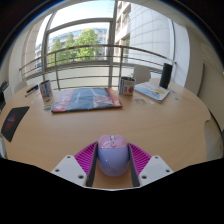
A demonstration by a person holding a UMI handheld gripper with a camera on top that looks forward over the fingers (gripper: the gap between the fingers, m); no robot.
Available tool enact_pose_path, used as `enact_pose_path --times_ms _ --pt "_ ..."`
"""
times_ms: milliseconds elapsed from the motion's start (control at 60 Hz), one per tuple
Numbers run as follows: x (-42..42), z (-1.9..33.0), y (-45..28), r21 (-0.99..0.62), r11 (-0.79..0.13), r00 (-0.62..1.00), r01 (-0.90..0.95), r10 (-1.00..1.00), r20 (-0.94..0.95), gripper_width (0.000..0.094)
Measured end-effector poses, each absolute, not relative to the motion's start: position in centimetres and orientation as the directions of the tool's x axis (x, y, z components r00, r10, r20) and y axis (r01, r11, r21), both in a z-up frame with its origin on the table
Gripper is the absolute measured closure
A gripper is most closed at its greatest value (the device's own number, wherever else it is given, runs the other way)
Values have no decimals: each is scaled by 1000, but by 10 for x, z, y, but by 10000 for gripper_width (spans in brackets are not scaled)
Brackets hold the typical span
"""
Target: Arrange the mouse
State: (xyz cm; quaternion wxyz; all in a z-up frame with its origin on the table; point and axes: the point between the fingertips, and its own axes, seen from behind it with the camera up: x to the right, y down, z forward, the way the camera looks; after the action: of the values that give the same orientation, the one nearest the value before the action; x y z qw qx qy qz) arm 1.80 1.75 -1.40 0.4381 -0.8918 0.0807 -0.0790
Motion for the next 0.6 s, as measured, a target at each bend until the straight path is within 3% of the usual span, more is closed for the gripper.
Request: enact_pose_path --times_ms 133,250,333,433,533,600 --pt "19 -12 15 -794 -603 965 -80 -248 90 493" --pt "14 8 14 -801 -595 952 -64 -277 130 506" --pt "0 54 24 -842 -536 941 -57 -310 134 507" --pt "-31 135 44 -905 -420 927 -71 -363 95 507" --pt "-98 223 67 -956 -280 930 -83 -368 27 506" --pt "-165 263 82 -973 -216 941 -77 -339 0 508"
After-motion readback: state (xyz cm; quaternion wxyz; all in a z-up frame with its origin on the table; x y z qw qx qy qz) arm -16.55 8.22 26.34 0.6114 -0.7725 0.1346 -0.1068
